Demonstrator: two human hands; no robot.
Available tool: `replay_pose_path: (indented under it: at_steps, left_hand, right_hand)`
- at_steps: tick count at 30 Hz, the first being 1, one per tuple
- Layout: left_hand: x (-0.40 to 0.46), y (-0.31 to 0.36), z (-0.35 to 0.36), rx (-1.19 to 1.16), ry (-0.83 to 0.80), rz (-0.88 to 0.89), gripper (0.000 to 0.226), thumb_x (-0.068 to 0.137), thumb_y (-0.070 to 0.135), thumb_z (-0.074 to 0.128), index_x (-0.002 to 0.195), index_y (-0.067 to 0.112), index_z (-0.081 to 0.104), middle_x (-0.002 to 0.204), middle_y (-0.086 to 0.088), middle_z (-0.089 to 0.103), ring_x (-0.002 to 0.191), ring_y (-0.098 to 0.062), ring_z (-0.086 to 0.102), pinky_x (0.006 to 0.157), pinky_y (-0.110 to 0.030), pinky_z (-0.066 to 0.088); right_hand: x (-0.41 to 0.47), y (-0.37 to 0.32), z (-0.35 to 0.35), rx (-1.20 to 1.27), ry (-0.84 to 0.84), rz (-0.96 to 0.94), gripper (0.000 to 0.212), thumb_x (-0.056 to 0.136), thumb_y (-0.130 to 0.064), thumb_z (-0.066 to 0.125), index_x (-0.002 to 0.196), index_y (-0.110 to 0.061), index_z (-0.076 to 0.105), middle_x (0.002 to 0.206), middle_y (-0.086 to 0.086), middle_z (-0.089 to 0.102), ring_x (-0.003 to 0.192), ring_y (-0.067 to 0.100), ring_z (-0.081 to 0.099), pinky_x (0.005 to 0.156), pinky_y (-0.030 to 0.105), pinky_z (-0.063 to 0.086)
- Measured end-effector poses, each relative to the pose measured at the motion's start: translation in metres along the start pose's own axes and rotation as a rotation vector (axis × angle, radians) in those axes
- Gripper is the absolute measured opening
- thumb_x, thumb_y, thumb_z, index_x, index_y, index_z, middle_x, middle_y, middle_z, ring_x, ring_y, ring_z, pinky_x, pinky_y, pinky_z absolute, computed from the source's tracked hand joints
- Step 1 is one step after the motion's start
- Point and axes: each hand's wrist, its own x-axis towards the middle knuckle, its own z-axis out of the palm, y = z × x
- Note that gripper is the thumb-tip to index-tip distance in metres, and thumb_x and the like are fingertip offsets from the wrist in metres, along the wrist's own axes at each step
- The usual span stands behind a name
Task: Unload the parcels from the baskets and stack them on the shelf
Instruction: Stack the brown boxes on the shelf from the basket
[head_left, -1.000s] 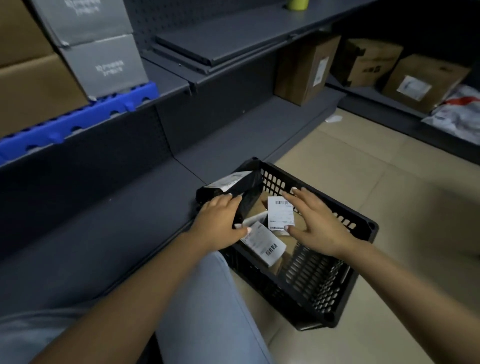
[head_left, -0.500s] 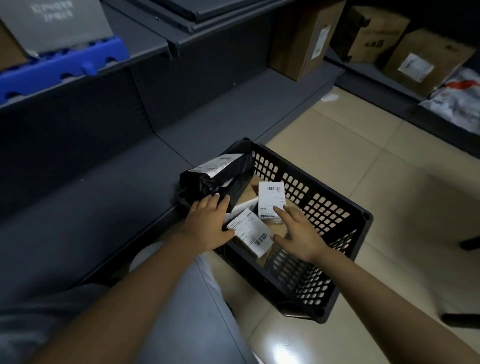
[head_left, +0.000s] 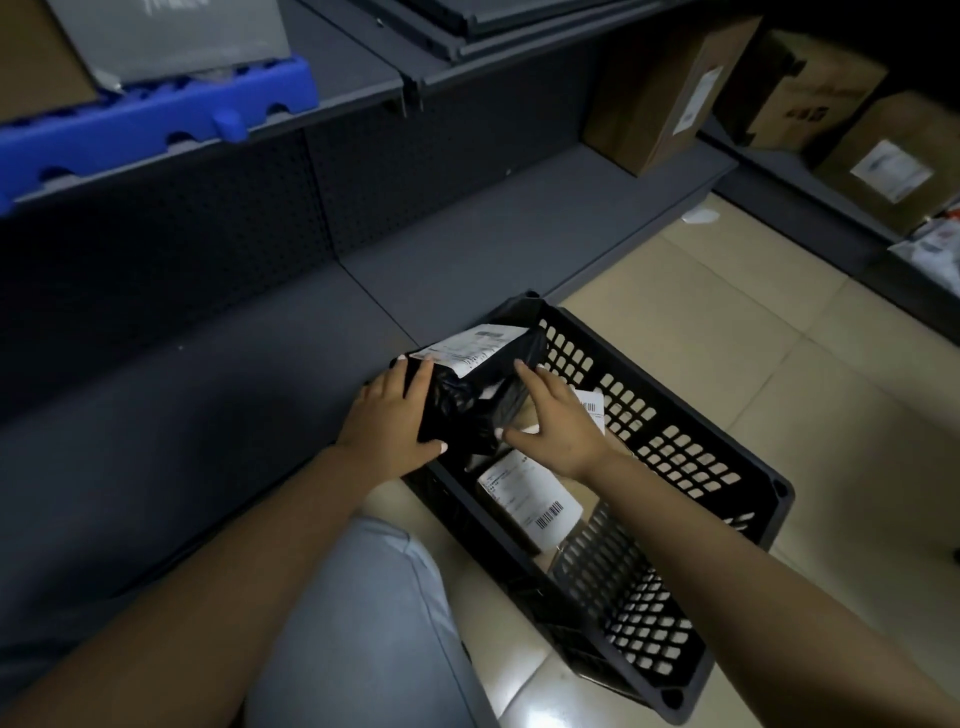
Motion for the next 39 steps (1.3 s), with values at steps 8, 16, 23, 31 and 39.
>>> replay_pose_path:
  at_steps: [8,16,23,31,39]
  left_hand:
    - [0.033,-0.023,0.013,-0.077,-0.151,-0.054,0.124,0.07,0.052,0.077,0.15,0.028,-0.015,0.158,-0.019,-0.001,0.143,-0.038,0.012,0.115,-0.048,0.02]
    - [0.026,-0.029,0.045,-0.291,-0.015,-0.122,0.127,0.072,0.044,0.079,0.144,0.04,-0.025,0.159,-0.015,-0.004,0.139,-0.041,0.026,0.108,-0.045,0.034]
    - [0.033,-0.024,0.047,-0.318,-0.028,-0.079,0.114,0.076,0.041,0.075,0.148,0.042,-0.013,0.158,-0.018,0.003,0.142,-0.038,0.02,0.11,-0.041,0.03]
    - [0.037,-0.003,0.05,-0.491,-0.224,-0.053,0.094,0.083,0.039,0.069,0.135,0.068,-0.004,0.152,-0.01,-0.034,0.144,-0.041,0.01,0.113,-0.048,0.031]
    - [0.032,0.027,0.041,-0.755,-0.342,-0.067,0.08,0.088,0.034,0.065,0.14,0.063,0.012,0.159,-0.012,-0.013,0.147,-0.031,0.003,0.115,-0.036,0.017]
  right_hand:
    - [0.035,-0.022,0.033,0.154,-0.051,0.051,0.111,0.072,-0.052,0.075,0.148,-0.048,-0.005,0.16,0.014,-0.007,0.147,0.035,-0.007,0.118,0.048,0.014]
    - [0.04,-0.012,0.055,0.221,0.019,0.03,0.117,0.075,-0.029,0.079,0.143,-0.055,-0.012,0.16,0.008,-0.014,0.146,0.028,-0.015,0.117,0.049,0.014]
    - [0.039,-0.001,0.052,0.264,-0.015,0.025,0.11,0.077,-0.026,0.076,0.14,-0.064,-0.006,0.161,-0.001,-0.009,0.146,0.024,-0.018,0.116,0.056,0.016]
    - [0.018,0.021,0.041,0.342,-0.02,0.047,0.109,0.078,-0.01,0.075,0.148,-0.049,0.001,0.161,0.003,0.001,0.147,0.011,-0.004,0.118,0.038,0.016]
    - [0.001,0.039,0.043,0.546,0.035,0.045,0.112,0.069,-0.022,0.08,0.148,-0.051,0.005,0.155,-0.014,0.024,0.143,0.004,0.022,0.116,0.044,0.027]
